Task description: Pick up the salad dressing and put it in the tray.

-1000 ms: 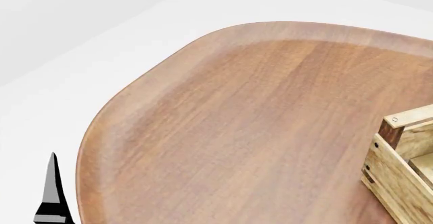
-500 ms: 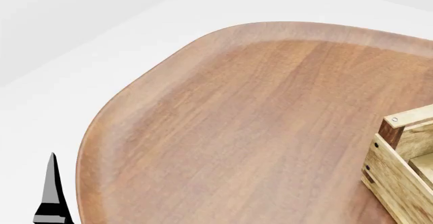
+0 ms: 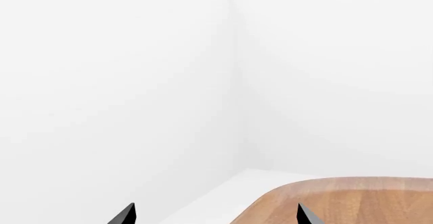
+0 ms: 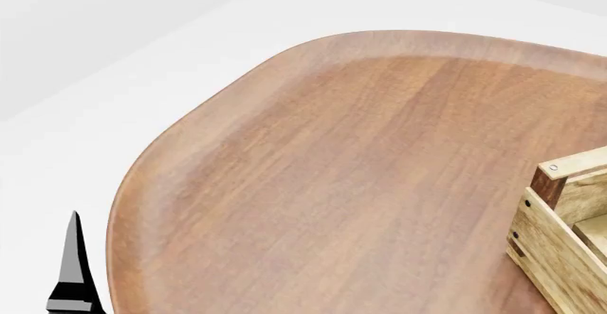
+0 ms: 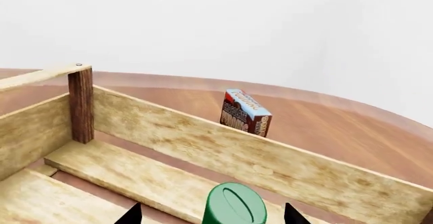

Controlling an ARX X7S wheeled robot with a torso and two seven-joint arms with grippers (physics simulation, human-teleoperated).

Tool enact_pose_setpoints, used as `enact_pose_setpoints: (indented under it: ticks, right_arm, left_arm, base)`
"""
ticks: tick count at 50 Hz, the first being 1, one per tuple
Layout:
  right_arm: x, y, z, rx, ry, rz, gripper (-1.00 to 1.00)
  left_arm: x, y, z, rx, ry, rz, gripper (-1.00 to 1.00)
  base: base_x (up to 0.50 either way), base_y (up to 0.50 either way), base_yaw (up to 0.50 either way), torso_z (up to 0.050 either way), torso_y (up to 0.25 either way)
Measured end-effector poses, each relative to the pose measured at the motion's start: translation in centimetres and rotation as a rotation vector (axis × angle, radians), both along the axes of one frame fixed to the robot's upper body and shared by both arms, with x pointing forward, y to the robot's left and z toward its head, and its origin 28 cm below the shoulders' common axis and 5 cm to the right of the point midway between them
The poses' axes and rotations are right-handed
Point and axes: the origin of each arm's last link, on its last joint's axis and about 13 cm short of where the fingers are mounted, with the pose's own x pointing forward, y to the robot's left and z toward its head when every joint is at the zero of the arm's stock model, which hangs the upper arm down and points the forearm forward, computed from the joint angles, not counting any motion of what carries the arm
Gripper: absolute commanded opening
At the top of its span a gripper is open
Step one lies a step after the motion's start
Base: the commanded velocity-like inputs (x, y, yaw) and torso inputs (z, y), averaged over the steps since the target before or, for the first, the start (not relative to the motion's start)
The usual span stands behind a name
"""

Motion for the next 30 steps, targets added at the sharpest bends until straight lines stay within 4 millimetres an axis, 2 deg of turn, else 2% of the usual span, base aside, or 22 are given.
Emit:
enact_pose_setpoints:
  ticks: [14,30]
  right_arm:
    - [-1.3,3.0,4.2,-0.133,-0.089,0.127,1.0]
    - [-3.3,8.7,9.1,-0.317,-0.271,0.352,1.0]
  left_arm:
    - [-0.1,0.0,0.0,-0.002,-0.001,-0.001,1.0]
    - [-0.2,0.1,-0.1,-0.013,-0.007,0.005,1.0]
  base:
    - [0.0,0.0,0.0,0.0,0.0]
    - [0.0,0.0,0.0,0.0,0.0]
